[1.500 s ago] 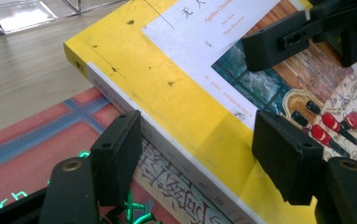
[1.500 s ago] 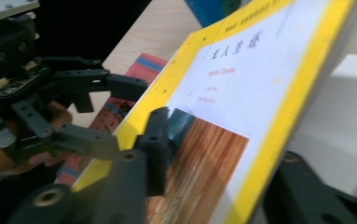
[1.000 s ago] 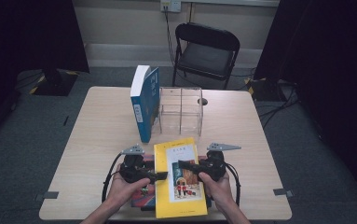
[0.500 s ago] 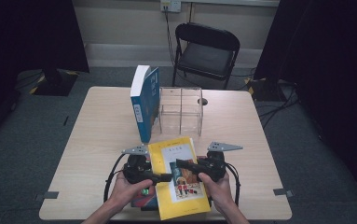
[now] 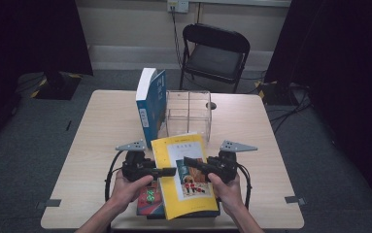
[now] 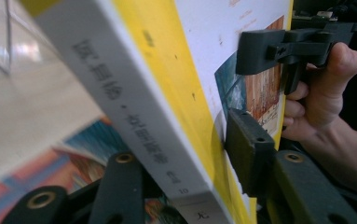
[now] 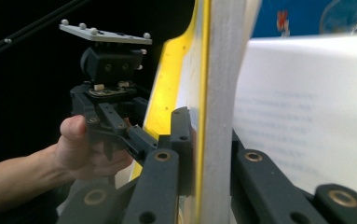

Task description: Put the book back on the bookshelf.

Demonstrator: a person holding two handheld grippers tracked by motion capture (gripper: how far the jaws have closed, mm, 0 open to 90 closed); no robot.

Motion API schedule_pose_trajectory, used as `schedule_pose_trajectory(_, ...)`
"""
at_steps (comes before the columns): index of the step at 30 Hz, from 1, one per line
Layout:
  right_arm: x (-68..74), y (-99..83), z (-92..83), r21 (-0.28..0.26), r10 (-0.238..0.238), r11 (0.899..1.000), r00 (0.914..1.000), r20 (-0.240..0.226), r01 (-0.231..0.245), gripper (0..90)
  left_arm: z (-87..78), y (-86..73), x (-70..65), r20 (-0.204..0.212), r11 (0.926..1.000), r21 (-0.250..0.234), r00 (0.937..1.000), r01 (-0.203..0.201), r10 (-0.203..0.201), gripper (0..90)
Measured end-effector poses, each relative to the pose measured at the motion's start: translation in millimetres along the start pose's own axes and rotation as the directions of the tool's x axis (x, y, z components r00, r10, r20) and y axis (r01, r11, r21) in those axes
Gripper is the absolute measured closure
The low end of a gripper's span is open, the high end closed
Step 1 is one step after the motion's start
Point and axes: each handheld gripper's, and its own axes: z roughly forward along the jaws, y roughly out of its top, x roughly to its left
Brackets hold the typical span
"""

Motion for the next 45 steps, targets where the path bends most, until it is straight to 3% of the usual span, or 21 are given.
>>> schedule_pose_trajectory(3,7.6,15.0,-1.2,-0.023,-0.056,0.998,0.9983,0.015,0.057,82.9,-7.6,12.3,-10.6,-0.044,0.996,-0.048,0.9963,-0.076,0.074,69.0)
schedule_pose_trajectory(9,9.2,12.4,-9.5,-0.035,-0.091,0.995,0.9956,0.019,0.092,73.6,-6.8,11.6,-25.8,-0.052,0.9884,-0.063,0.9895,-0.138,0.135,73.3)
schedule_pose_trajectory(14,13.4,8.1,-25.0,-0.006,-0.129,0.991,0.9855,0.11,0.131,56.4,-3.7,11.6,-38.2,-0.062,0.9795,-0.06,0.9801,-0.192,0.189,74.4)
schedule_pose_trajectory(17,13.6,2.8,-35.0,-0.003,-0.134,0.991,0.9836,0.121,0.135,51.0,-1.7,11.8,-43.2,-0.059,0.9755,-0.056,0.976,-0.213,0.21,75.0)
schedule_pose_trajectory(19,14.8,-1.3,-39.9,0.012,-0.152,0.988,0.9773,0.148,0.152,45.1,-0.9,12.1,-46.7,-0.071,0.971,-0.048,0.9704,-0.234,0.231,75.2)
schedule_pose_trajectory(25,7.8,-12.4,-53.2,0.046,-0.177,0.984,0.9546,0.24,0.171,33.7,-1.0,11.4,-48.7,-0.078,0.9697,-0.047,0.9688,-0.24,0.236,75.6)
schedule_pose_trajectory(27,0.2,-18.7,-52.4,0.054,-0.154,0.988,0.9632,0.22,0.146,33.0,-1.0,11.4,-49.4,-0.078,0.9686,-0.044,0.9674,-0.245,0.241,75.6)
schedule_pose_trajectory(29,-3.1,-21.5,-50.2,0.061,-0.149,0.988,0.9647,0.217,0.139,31.1,-0.8,11.3,-50.0,-0.081,0.9679,-0.047,0.9667,-0.247,0.243,75.6)
schedule_pose_trajectory(31,-10.3,-25.3,-43.9,0.085,-0.135,0.989,0.9739,0.183,0.121,28.5,-0.4,11.0,-51.4,-0.08,0.9669,-0.05,0.966,-0.25,0.246,75.6)
schedule_pose_trajectory(32,-12.4,-27.3,-39.0,0.098,-0.125,0.989,0.9808,0.149,0.111,31.6,-0.5,11.2,-51.7,-0.083,0.9672,-0.046,0.9658,-0.25,0.246,75.6)
schedule_pose_trajectory(34,-11.3,-28.6,-35.5,0.106,-0.132,0.987,0.9826,0.13,0.119,30.0,0.0,12.2,-51.3,-0.085,0.9661,-0.041,0.9643,-0.255,0.251,75.5)
schedule_pose_trajectory(35,-7.1,-29.4,-31.4,0.123,-0.165,0.982,0.9735,0.159,0.146,27.8,0.9,13.1,-50.7,-0.088,0.9674,-0.04,0.9653,-0.25,0.246,75.3)
schedule_pose_trajectory(36,-6.5,-29.4,-30.8,0.127,-0.168,0.981,0.9717,0.166,0.148,28.0,1.2,13.5,-50.1,-0.092,0.9683,-0.039,0.9659,-0.247,0.242,75.3)
schedule_pose_trajectory(45,-4.6,-28.2,-31.1,0.132,-0.169,0.981,0.9662,0.195,0.145,33.9,8.0,20.9,-43.7,-0.083,0.9715,-0.031,0.9692,-0.235,0.232,73.3)
